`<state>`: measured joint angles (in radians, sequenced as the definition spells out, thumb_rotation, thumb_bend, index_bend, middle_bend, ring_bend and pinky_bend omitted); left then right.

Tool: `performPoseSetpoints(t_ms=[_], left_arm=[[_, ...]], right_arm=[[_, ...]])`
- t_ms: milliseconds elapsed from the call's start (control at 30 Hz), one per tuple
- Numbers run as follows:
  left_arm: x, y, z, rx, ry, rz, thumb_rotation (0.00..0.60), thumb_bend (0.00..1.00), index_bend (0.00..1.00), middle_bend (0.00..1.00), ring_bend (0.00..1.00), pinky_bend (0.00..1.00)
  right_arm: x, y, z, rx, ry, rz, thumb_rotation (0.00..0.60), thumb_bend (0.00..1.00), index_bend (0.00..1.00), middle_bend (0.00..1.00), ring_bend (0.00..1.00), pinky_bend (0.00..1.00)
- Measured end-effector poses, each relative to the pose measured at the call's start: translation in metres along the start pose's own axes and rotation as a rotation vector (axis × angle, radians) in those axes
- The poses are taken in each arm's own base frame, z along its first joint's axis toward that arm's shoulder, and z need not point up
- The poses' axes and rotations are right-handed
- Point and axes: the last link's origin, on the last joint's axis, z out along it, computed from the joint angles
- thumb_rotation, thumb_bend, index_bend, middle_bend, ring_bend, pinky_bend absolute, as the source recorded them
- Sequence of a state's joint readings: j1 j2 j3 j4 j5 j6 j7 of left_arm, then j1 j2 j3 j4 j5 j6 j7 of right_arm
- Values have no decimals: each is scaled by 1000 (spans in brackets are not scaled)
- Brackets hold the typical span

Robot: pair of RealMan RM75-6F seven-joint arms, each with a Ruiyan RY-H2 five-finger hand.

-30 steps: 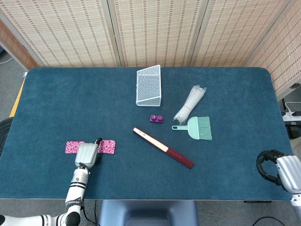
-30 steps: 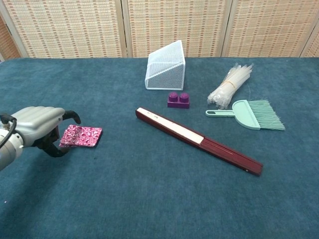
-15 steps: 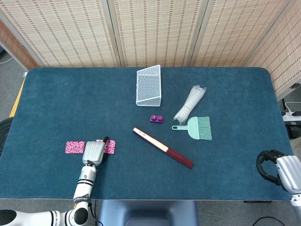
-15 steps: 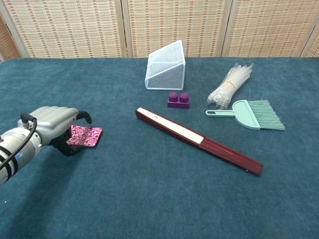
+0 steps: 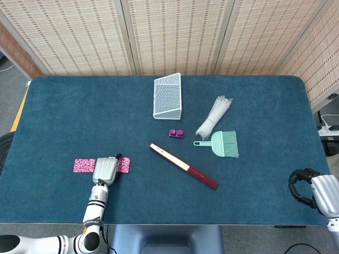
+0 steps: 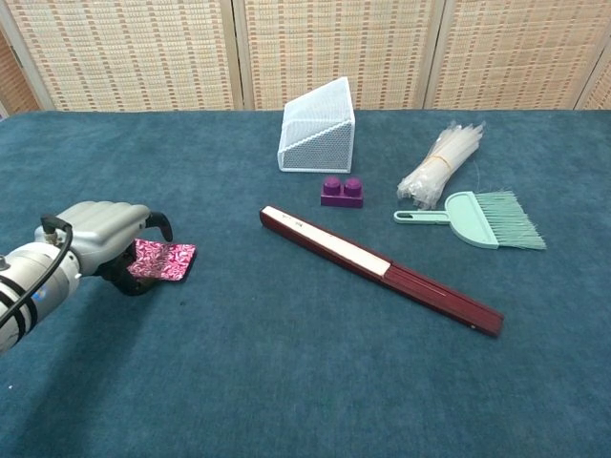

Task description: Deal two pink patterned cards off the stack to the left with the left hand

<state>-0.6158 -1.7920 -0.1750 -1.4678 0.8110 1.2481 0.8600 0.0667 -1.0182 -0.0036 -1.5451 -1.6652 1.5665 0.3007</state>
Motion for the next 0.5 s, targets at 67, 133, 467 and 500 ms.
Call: performPoseSetpoints(t_ms=[67,133,467,500], left_arm=[[0,0,0,-1,-1,-1,600,323,273,1000,1000,1000],[0,1,-1,-4,0,-2,600,323,279,1000,1000,1000],[-2,3,-1,-14,13,-18,600,322,316,1000,1000,1000],[-2,4,0,-14,15,-19,600,321,325,1000,1000,1000]], right_arm=[[0,0,0,0,-1,0,600,370,663,580,520,799],[0,0,0,1,-1,0,600,370,663,580,520,799],[0,0,0,1,1,1,600,370,663,580,520,799],[0,0,0,1,1,1,600,370,663,580,520,799]])
